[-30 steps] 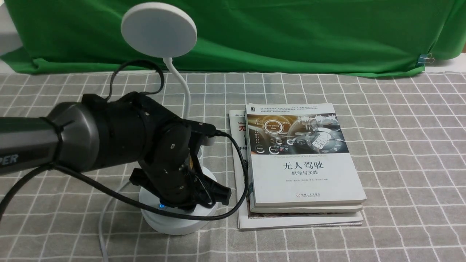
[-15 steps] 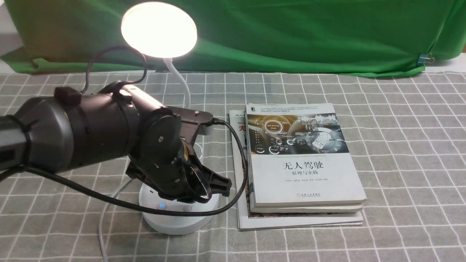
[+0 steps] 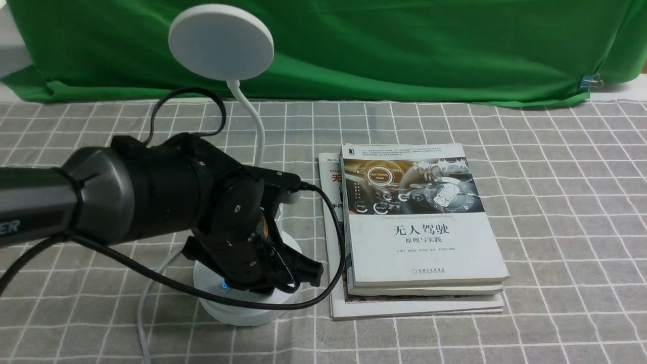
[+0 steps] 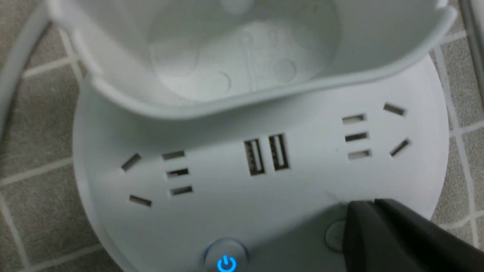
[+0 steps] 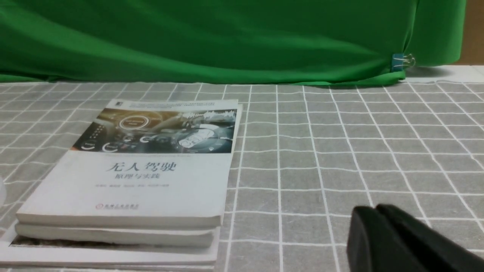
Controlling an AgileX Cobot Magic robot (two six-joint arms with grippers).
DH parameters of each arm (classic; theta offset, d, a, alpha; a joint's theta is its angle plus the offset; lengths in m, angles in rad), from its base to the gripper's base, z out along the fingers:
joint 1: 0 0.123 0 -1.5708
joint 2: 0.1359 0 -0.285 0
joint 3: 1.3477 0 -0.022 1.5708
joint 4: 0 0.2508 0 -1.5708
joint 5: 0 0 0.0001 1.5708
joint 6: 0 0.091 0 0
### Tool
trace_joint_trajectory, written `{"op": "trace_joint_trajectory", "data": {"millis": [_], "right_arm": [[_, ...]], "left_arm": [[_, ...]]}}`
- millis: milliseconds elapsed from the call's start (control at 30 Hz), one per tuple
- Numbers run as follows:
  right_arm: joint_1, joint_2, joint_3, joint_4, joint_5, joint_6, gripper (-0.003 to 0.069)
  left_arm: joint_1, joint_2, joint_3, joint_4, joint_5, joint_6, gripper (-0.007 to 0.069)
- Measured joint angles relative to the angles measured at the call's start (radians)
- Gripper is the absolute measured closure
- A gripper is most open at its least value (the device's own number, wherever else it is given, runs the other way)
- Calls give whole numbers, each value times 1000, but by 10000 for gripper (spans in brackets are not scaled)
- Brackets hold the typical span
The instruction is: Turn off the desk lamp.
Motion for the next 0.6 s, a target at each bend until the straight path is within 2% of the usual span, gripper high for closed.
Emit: {"op": "trace_joint_trajectory", "data": {"millis": [600], "right_arm": [[0,0,0,0,0,0,622]], "left_arm": [[-4,-105,24,0,-7,7,624]]}}
